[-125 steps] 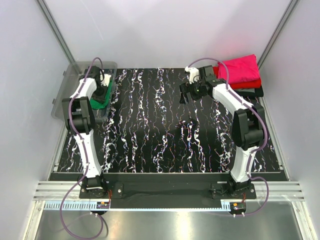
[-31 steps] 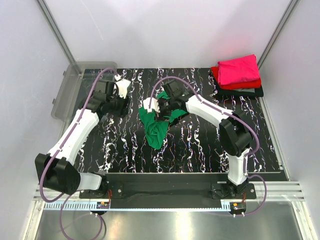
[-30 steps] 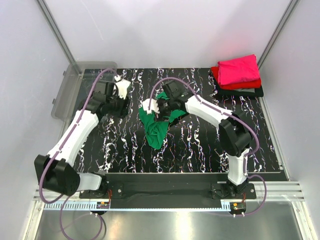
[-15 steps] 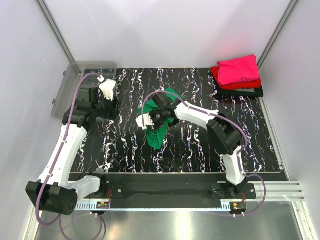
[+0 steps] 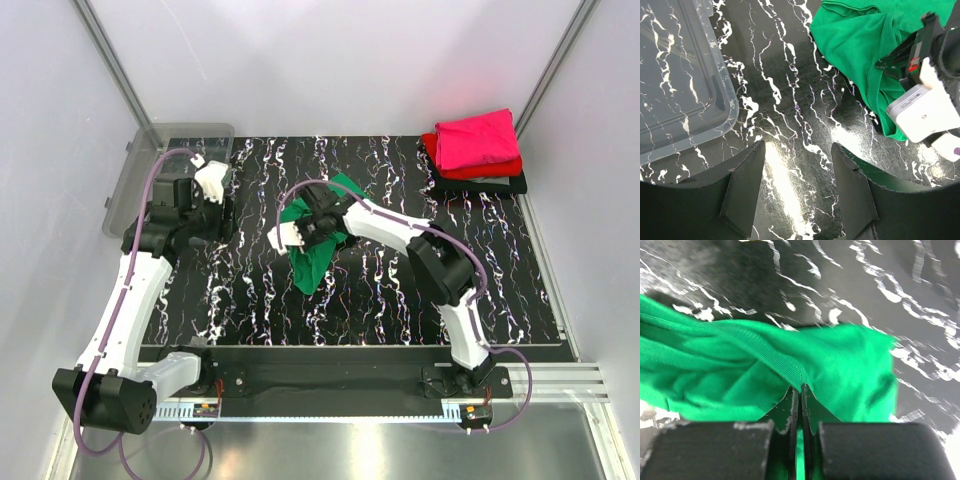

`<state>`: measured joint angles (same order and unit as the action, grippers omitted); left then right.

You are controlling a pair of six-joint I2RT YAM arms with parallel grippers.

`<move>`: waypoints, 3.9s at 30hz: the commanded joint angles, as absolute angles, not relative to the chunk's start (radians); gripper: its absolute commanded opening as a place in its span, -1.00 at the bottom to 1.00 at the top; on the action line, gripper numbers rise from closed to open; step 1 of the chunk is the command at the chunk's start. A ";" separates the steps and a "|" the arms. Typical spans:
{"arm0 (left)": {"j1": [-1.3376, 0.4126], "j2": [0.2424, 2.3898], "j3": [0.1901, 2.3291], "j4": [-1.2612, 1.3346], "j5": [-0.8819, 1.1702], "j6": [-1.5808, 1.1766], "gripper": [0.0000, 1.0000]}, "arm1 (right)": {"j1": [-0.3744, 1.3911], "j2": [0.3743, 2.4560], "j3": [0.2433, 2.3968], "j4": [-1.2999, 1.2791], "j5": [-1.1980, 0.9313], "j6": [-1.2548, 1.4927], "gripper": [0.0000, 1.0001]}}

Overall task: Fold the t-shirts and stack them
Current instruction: Flatten the tshirt out

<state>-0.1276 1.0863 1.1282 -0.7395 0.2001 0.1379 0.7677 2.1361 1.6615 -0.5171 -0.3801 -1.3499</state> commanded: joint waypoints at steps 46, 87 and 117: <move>-0.658 1.354 1.100 -0.775 0.557 0.451 0.04 | 0.397 1.781 1.623 -0.146 0.252 -1.193 -1.00; -0.709 1.180 1.313 -0.828 0.129 0.598 -1.00 | 0.399 1.238 1.476 -0.618 0.112 -0.585 -1.00; -0.726 1.988 1.427 -0.577 0.069 0.500 -0.91 | 0.377 1.154 1.399 -0.723 0.064 -0.426 -1.00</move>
